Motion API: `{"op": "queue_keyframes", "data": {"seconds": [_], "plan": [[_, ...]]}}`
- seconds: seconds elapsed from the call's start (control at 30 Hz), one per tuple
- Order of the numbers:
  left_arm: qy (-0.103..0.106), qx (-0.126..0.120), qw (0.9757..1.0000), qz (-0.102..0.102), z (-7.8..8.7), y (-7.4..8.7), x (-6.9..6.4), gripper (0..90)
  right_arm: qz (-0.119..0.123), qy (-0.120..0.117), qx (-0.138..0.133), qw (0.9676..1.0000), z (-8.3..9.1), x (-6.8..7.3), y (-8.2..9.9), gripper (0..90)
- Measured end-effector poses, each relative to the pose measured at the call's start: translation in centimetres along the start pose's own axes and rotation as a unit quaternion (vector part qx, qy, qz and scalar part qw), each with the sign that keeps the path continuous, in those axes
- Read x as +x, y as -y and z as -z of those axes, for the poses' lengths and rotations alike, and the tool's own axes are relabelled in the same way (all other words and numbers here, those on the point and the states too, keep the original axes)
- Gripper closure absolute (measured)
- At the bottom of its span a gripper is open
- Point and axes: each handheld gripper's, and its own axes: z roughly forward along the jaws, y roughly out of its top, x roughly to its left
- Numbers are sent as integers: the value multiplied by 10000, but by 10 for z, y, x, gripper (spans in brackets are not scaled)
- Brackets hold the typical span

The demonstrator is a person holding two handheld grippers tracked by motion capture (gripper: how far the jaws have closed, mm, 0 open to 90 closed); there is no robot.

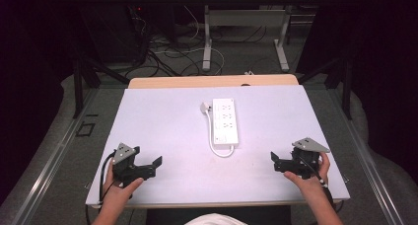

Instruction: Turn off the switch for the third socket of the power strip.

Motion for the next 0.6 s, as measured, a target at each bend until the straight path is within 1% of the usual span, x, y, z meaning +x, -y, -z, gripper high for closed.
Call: {"op": "queue_keyframes", "data": {"seconds": [0.13,0.2,0.23,0.27,0.3,0.33,0.37,0.4,0.5,0.6], "plan": [[7,-6,10000,40,-1,0,0,40,79,-29,81,9999,-3,5,-6,0],[21,-6,10000,49,0,0,0,40,104,-35,78,9999,-4,5,-8,0],[16,-12,10000,42,0,0,0,41,129,-81,66,9999,-7,8,-11,0],[17,-21,10000,42,0,0,0,41,129,-81,66,9999,-7,8,-11,0],[25,-23,10000,38,0,0,-1,41,156,-114,88,9998,-10,12,-15,1],[20,-21,10000,-5,0,-1,0,41,156,-114,88,9998,-10,12,-15,1],[30,-29,10000,32,-1,-1,-1,42,148,-158,106,9997,-13,16,-19,3],[31,-30,10000,32,-1,-1,-1,42,148,-158,106,9997,-13,16,-19,3],[34,-26,10000,38,-1,0,-1,43,166,-260,140,9994,-16,21,-27,15],[28,-21,10000,42,-1,0,-1,43,286,-332,158,9989,-19,27,-36,23]]}}
